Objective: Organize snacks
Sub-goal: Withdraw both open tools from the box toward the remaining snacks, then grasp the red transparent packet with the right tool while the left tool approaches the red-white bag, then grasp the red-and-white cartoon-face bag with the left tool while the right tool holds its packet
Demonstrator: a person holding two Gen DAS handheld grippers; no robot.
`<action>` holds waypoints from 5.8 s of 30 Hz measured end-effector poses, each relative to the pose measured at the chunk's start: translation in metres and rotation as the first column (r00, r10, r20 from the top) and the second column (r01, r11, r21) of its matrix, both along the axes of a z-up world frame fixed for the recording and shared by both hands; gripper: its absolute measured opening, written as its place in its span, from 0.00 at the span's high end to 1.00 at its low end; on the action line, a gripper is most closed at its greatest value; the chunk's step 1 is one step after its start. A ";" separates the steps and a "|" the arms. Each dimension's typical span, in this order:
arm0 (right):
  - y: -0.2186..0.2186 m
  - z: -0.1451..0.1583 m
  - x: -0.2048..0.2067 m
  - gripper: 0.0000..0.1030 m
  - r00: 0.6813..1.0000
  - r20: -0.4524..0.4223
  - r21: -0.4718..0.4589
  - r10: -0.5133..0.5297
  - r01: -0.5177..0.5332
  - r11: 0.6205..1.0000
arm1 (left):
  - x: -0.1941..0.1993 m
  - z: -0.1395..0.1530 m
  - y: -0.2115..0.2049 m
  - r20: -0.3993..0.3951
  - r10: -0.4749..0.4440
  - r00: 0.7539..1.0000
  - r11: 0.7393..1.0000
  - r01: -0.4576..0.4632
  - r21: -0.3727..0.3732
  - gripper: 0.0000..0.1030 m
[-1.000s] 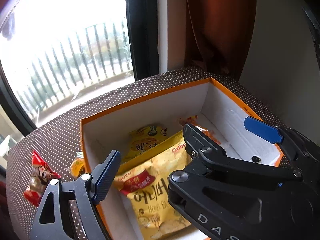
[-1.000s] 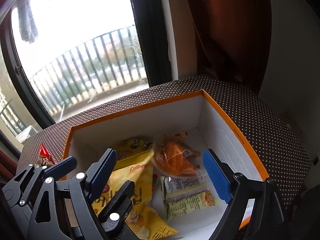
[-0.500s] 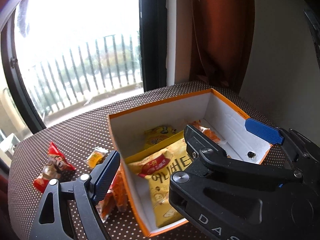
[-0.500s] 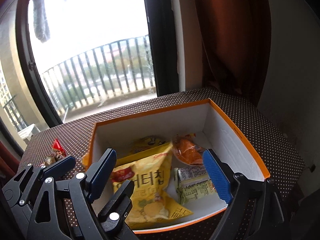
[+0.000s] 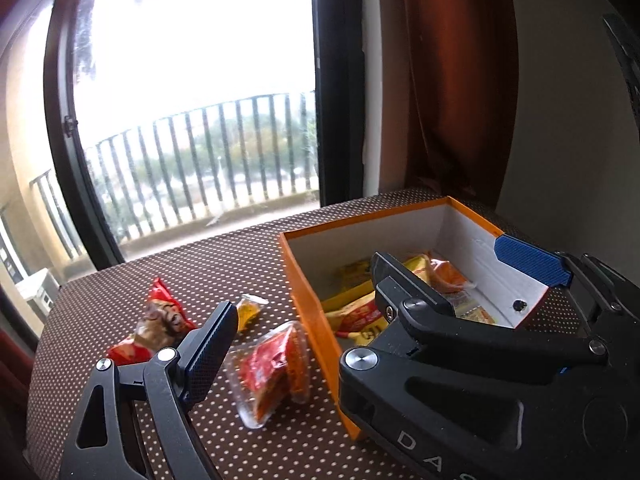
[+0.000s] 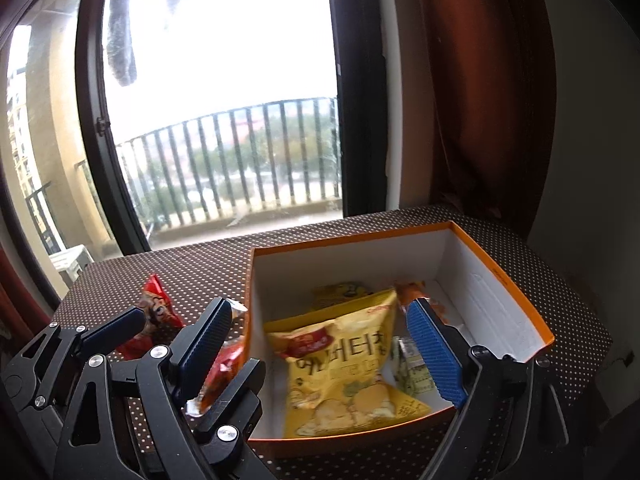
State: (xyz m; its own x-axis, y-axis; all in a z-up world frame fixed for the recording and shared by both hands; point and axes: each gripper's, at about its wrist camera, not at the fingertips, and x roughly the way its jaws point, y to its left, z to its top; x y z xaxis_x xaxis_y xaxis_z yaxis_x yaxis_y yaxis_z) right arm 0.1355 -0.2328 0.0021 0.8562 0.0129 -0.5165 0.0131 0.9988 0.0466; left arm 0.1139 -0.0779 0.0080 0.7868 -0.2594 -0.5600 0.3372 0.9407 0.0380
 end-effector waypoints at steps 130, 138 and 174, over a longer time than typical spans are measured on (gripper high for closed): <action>0.119 -0.116 0.076 0.56 0.968 -0.199 0.108 0.156 -0.136 0.985 | 0.074 -0.091 0.130 -0.112 0.254 0.961 0.962 -0.238 0.137 0.14; 0.124 -0.089 0.090 0.56 0.979 -0.126 0.108 0.161 -0.148 0.983 | 0.093 -0.067 0.130 -0.054 0.253 0.966 0.958 -0.243 0.151 0.14; 0.121 -0.127 0.156 0.58 0.956 -0.250 0.108 0.155 -0.132 0.985 | 0.171 -0.132 0.143 -0.234 0.300 0.925 0.951 -0.271 0.151 0.41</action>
